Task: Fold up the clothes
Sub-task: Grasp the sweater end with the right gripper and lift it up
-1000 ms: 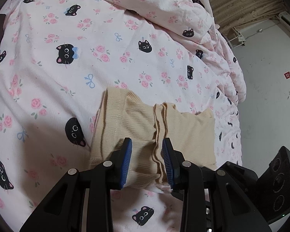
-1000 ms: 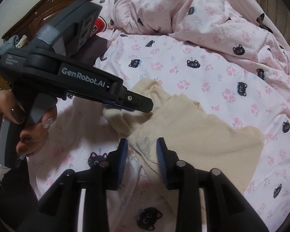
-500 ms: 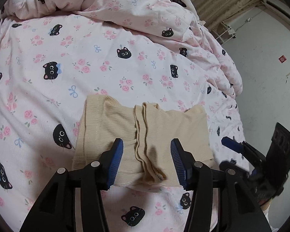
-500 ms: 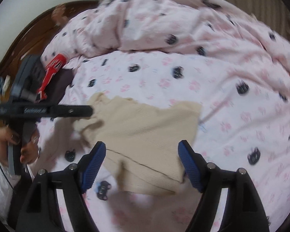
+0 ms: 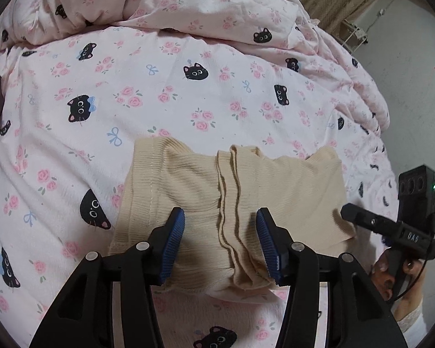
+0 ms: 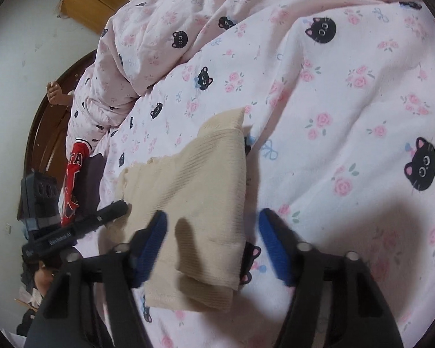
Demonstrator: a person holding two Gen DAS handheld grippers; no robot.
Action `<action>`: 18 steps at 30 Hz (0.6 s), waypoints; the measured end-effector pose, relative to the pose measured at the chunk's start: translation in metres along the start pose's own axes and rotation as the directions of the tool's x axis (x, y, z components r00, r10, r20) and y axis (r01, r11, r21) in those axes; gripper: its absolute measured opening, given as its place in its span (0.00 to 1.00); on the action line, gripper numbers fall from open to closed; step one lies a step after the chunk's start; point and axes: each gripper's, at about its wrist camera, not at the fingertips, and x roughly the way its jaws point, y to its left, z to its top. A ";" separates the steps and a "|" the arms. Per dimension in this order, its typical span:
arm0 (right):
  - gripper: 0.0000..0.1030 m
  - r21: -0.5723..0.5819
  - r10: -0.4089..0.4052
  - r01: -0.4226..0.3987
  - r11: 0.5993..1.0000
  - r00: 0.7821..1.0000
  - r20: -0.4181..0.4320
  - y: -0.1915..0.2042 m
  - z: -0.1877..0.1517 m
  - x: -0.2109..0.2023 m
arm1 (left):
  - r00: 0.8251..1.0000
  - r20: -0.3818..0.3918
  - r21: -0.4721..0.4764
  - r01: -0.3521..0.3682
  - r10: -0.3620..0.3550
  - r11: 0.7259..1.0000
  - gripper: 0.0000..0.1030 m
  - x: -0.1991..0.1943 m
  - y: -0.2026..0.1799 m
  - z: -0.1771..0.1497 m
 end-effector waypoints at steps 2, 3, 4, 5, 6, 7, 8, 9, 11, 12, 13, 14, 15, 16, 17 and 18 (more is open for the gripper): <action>0.49 0.013 0.010 -0.010 1.000 1.000 -0.011 -0.003 0.000 0.005 | 1.000 -0.002 0.010 -0.011 0.012 1.000 0.45 0.002 -0.002 -0.001; 0.45 0.015 0.011 -0.011 1.000 1.000 -0.010 -0.004 0.000 0.006 | 1.000 -0.003 0.014 -0.017 0.017 1.000 0.46 0.003 -0.003 -0.002; 0.42 0.017 0.013 -0.013 1.000 1.000 -0.011 -0.005 0.000 0.007 | 1.000 -0.004 0.015 -0.017 0.017 1.000 0.47 0.004 -0.003 -0.002; 0.34 0.022 0.019 -0.018 1.000 1.000 -0.015 -0.006 0.000 0.008 | 1.000 -0.005 0.013 -0.014 0.014 1.000 0.48 0.005 -0.003 -0.002; 0.27 0.034 0.029 -0.028 0.999 0.999 -0.021 -0.008 0.001 0.008 | 1.000 -0.005 0.010 -0.010 0.010 1.000 0.48 0.005 -0.002 -0.002; 0.24 0.047 0.039 -0.037 0.998 0.999 -0.027 -0.010 0.001 0.008 | 1.000 -0.005 0.009 -0.009 0.009 1.000 0.49 0.005 -0.002 -0.002; 0.18 0.061 0.054 -0.052 0.997 0.998 -0.034 -0.012 0.001 0.009 | 1.000 -0.006 0.008 -0.008 0.008 1.000 0.49 0.005 -0.002 -0.002; 0.15 0.072 0.071 -0.068 0.995 0.997 -0.039 -0.013 0.002 0.009 | 1.000 -0.006 0.008 -0.008 0.008 1.000 0.49 0.006 -0.002 -0.002; 0.14 0.068 0.074 -0.072 0.995 0.997 -0.035 -0.011 0.002 0.006 | 1.000 -0.014 0.024 -0.025 0.025 0.999 0.49 0.008 -0.004 -0.003; 0.13 0.066 0.076 -0.074 0.995 0.997 -0.033 -0.010 0.002 0.005 | 0.999 -0.018 0.033 -0.034 0.034 0.999 0.49 0.009 -0.004 -0.003; 0.13 0.061 0.077 -0.075 0.995 0.997 -0.028 -0.008 0.002 0.004 | 0.998 -0.023 0.062 -0.057 0.058 0.996 0.49 0.011 -0.008 -0.004; 0.13 0.050 0.075 -0.074 0.996 0.997 -0.021 -0.005 0.002 0.002 | 0.996 -0.022 0.094 -0.083 0.086 0.992 0.49 0.012 -0.013 -0.006; 0.13 0.038 0.072 -0.072 0.997 0.997 -0.015 -0.001 0.003 0.000 | 0.993 -0.020 0.126 -0.109 0.113 0.986 0.49 0.014 -0.018 -0.007; 0.13 0.024 0.066 -0.066 0.998 0.998 -0.009 0.002 0.003 -0.001 | 0.991 -0.017 0.148 -0.128 0.131 0.981 0.49 0.014 -0.021 -0.008; 0.13 0.011 0.058 -0.058 0.998 0.998 -0.004 0.006 0.003 -0.002 | 0.991 -0.011 0.149 -0.128 0.131 0.981 0.49 0.012 -0.022 -0.008; 0.13 0.001 0.047 -0.047 0.999 0.999 -0.003 0.008 0.003 -0.002 | 0.992 -0.006 0.146 -0.125 0.127 0.981 0.49 0.010 -0.023 -0.007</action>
